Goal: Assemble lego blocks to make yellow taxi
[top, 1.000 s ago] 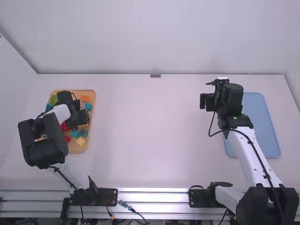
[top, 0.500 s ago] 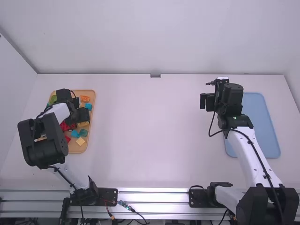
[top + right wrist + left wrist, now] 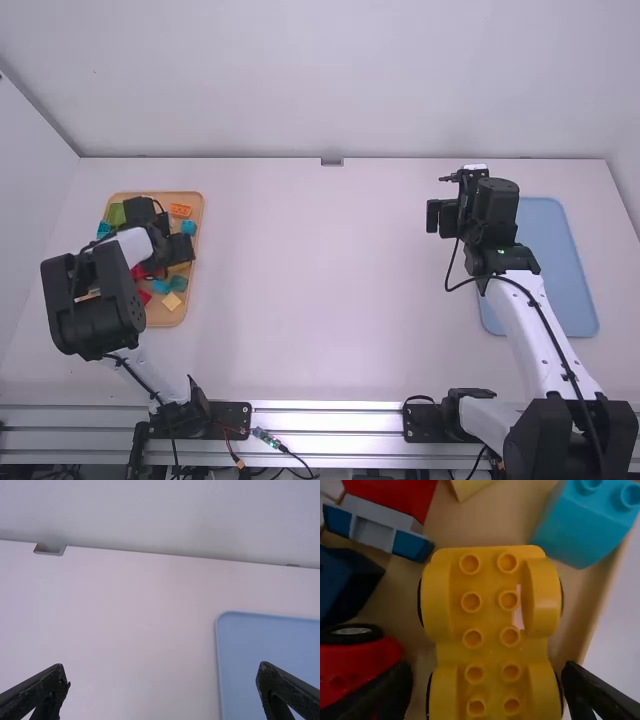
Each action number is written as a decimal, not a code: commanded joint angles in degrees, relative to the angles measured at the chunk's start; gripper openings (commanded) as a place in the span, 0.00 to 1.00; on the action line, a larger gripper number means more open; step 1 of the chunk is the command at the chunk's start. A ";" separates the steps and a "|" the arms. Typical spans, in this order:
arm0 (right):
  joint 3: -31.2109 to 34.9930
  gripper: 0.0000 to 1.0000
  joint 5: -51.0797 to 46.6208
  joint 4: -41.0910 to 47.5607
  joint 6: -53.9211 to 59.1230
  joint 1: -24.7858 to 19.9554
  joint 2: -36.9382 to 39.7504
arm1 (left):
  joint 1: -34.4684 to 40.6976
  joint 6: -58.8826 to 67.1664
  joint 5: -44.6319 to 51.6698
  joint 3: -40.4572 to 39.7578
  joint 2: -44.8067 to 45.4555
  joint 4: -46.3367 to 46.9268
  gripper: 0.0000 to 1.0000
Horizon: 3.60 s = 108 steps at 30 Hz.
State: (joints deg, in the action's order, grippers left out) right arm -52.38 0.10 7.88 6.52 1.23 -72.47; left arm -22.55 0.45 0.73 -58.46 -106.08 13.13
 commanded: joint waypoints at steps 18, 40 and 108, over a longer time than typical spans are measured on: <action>-0.92 0.99 -0.13 0.15 -0.04 0.31 -0.09 | 0.04 -0.42 -1.70 3.78 -0.85 -4.61 0.50; -0.92 0.99 -0.13 -0.11 -0.02 0.31 -0.09 | 2.21 -0.02 2.75 -4.79 3.59 4.17 0.24; -0.92 0.99 0.07 1.57 -1.14 0.31 -0.09 | 57.99 42.49 11.39 8.07 10.52 8.07 0.99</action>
State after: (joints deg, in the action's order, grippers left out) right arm -52.38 0.12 9.23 5.72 1.28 -72.47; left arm 35.62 42.70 11.57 -47.51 -98.10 19.25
